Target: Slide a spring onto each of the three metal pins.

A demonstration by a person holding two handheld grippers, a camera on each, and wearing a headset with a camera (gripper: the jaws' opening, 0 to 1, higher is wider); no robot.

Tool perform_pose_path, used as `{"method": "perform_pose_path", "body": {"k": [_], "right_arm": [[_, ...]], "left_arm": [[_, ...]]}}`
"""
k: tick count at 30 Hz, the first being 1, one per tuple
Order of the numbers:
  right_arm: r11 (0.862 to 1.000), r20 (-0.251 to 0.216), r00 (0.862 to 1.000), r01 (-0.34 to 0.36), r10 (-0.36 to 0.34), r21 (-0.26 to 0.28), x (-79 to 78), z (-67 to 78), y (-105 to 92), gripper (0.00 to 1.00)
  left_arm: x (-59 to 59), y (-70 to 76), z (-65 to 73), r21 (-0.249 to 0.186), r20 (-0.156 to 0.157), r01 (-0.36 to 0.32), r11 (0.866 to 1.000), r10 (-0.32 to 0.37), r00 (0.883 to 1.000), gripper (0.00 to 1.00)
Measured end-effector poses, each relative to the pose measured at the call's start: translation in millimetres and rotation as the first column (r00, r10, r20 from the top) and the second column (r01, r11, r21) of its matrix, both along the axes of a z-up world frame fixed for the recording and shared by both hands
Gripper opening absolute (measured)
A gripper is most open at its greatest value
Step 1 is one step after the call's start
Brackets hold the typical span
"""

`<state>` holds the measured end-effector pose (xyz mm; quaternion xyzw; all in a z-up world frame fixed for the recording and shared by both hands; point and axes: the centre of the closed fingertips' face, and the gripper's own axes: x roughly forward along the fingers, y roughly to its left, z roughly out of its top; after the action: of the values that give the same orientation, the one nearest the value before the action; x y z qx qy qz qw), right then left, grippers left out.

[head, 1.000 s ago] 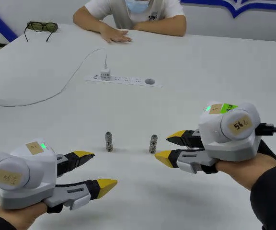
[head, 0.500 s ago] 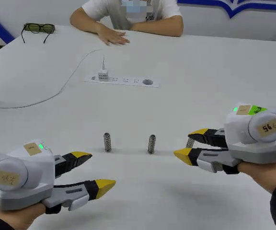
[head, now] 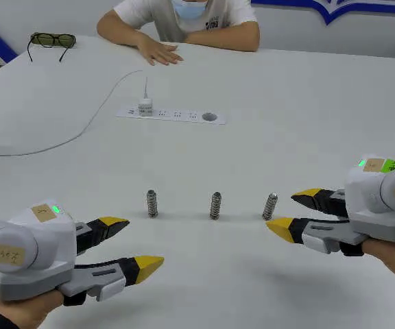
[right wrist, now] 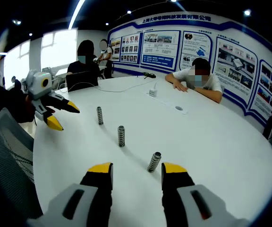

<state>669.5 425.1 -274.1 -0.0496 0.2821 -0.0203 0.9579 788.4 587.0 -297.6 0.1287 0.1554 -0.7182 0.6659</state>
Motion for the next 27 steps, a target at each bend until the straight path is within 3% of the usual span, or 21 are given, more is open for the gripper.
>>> {"method": "perform_pose_path", "body": {"k": [13, 27], "right_arm": [[0.999, -0.003, 1.000, 0.025, -0.025, 0.026, -14.0, -9.7, -4.4, 0.48], [0.999, -0.009, 0.999, 0.032, -0.031, 0.043, -17.6, -17.5, -3.7, 0.50]], "left_arm": [[0.9, 0.9, -1.6, 0.004, -0.003, -0.005, 1.000, 0.005, 1.000, 0.54], [1.5, 2.7, -3.9, 0.011, -0.008, -0.015, 1.000, 0.015, 1.000, 0.54]]}}
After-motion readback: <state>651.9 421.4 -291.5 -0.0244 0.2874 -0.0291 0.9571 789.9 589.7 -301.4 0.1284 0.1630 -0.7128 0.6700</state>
